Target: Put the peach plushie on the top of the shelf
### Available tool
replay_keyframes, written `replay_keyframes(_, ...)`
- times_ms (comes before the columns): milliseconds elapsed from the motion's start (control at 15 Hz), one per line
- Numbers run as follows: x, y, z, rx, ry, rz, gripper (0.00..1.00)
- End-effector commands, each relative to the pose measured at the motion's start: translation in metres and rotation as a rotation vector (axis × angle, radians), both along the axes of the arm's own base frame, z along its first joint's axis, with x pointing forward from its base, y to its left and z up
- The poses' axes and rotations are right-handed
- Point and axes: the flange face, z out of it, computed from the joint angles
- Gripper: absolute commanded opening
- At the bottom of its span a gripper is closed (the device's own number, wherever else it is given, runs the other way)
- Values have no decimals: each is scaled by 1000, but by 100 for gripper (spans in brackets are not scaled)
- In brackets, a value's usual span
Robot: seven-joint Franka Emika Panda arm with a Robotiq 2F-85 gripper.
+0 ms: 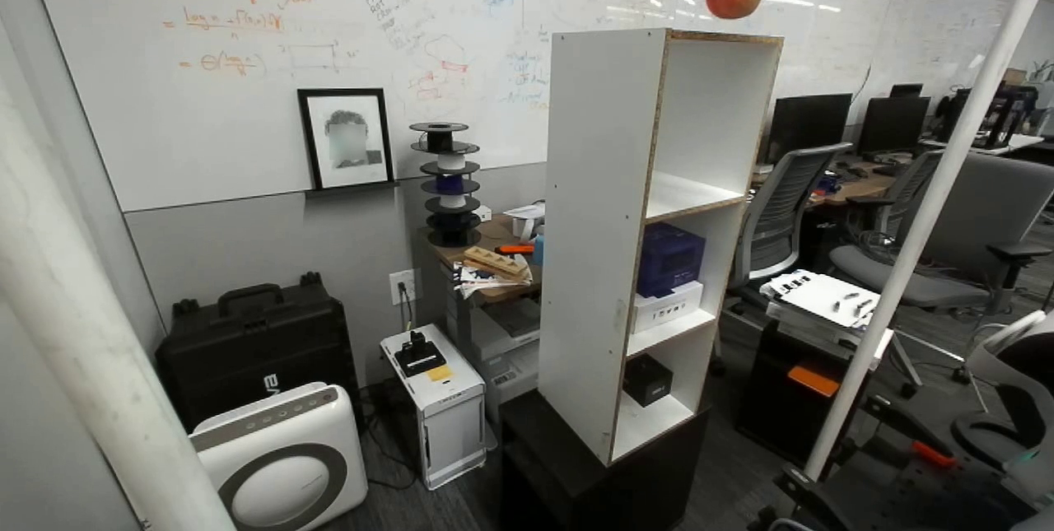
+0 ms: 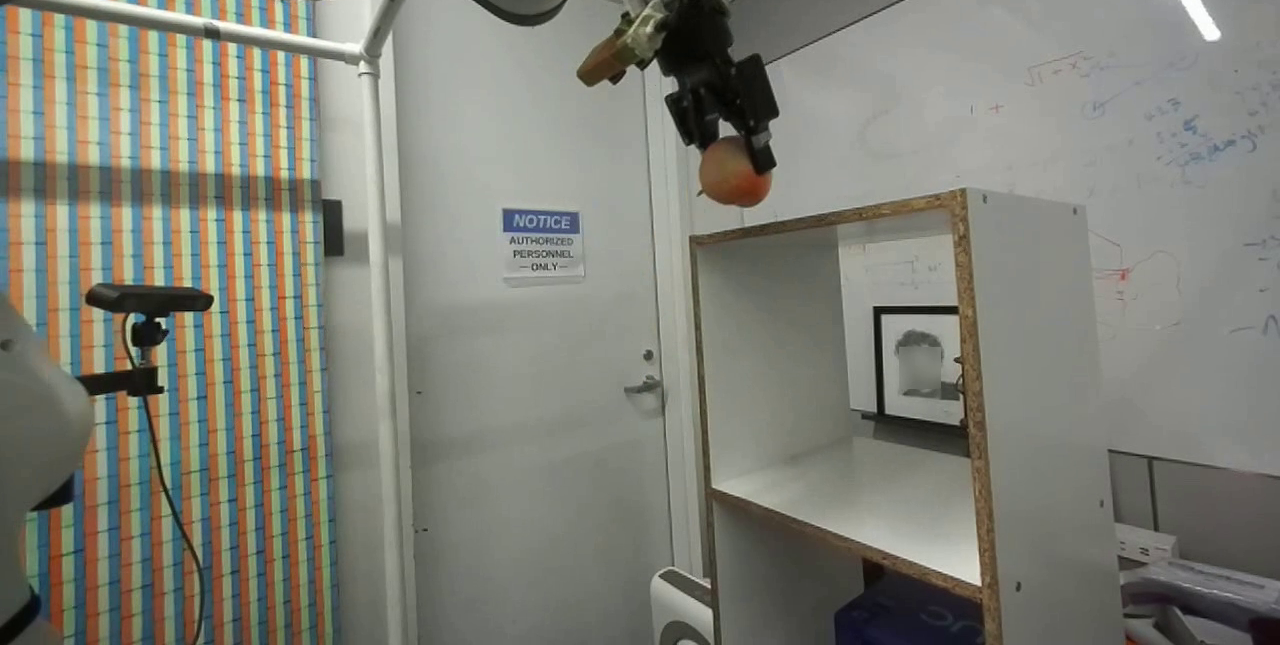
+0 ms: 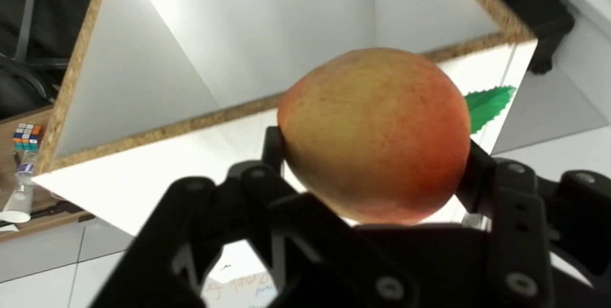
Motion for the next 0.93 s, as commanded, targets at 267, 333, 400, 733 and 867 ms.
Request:
replay_keyframes(267, 105, -25, 4, 19, -34, -237, 53)
replay_keyframes(333, 112, -25, 4, 22, -31, -250, 53)
replay_keyframes(400, 118, -24, 5, 18, -34, -261, 53)
replay_keyframes(733, 120, -22, 28, 17, -52, -253, 100)
replay_keyframes(867, 111, -19, 40, 18, -50, -234, 100)
